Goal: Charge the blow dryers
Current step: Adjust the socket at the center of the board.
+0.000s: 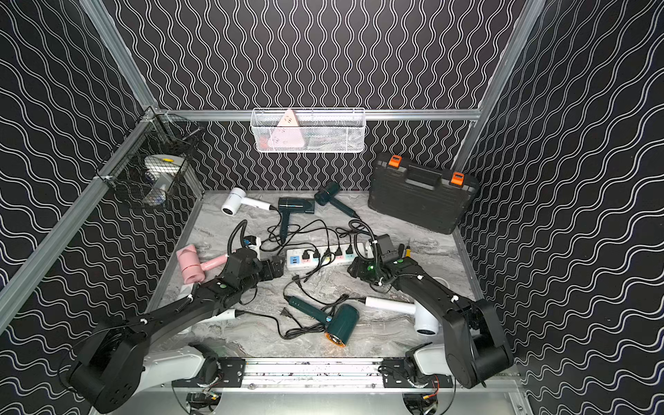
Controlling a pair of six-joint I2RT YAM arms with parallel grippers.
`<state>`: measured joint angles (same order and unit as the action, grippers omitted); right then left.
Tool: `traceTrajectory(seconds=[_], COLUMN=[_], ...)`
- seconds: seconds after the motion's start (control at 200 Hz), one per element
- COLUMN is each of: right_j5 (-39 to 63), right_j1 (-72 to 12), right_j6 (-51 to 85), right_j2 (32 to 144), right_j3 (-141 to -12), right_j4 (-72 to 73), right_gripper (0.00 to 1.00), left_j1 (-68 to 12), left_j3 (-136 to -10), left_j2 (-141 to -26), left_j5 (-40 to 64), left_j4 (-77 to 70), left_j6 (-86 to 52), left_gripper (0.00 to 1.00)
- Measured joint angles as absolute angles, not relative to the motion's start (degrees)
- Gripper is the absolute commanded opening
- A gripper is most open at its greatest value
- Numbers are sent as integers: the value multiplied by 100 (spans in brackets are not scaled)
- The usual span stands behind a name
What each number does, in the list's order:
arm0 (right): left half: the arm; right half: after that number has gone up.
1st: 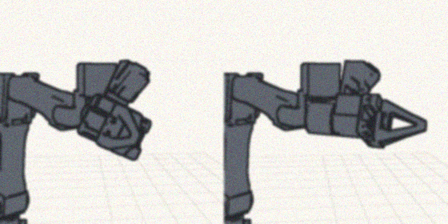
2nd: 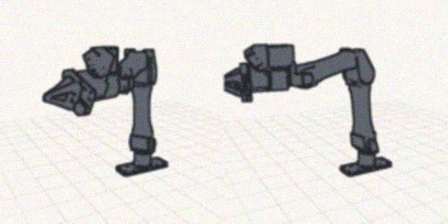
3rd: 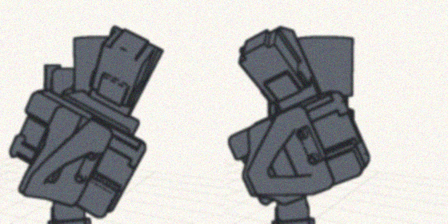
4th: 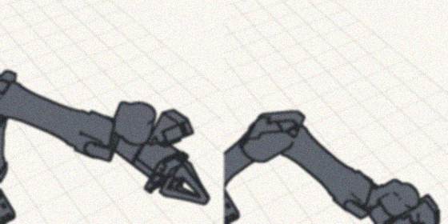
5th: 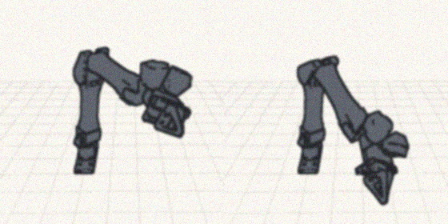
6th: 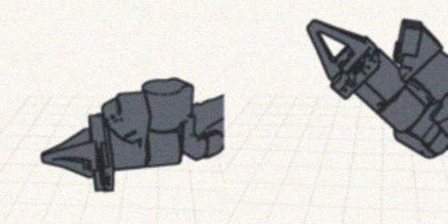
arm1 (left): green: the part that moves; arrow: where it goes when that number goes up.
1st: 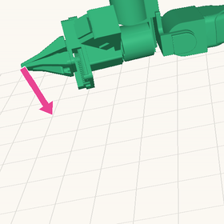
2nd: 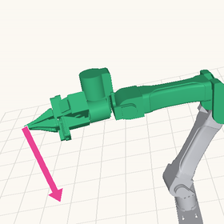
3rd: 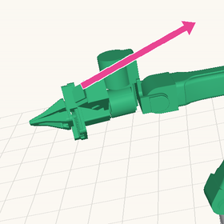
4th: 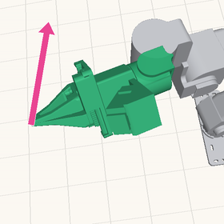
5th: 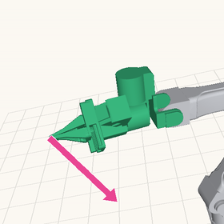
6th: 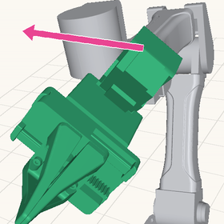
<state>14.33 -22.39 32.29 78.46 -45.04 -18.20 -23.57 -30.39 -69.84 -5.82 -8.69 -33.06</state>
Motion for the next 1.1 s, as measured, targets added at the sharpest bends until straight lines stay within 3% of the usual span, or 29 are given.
traceTrajectory(seconds=[0.37,0.56,0.725,1.101], right_j5=[884,934,733,440], right_j1=[-2309,-3120,-3566,-3673], right_j6=[3076,2926,2803,2687], right_j2=[7741,8294,8943,10221], right_j3=[-4545,-4825,-5242,-6025], right_j4=[-2023,-1892,-1699,-1361], right_gripper=[62,61,58,45], left_j1=[-2309,-2292,-2270,-2244], left_j3=[-2965,-2954,-2934,-2923], left_j2=[-6855,-6812,-6768,-6718], left_j5=[-633,-672,-718,-755], left_j4=[-958,-967,-985,-982], left_j6=[-3306,-3306,-3306,-3306], left_gripper=[99,99,99,99])
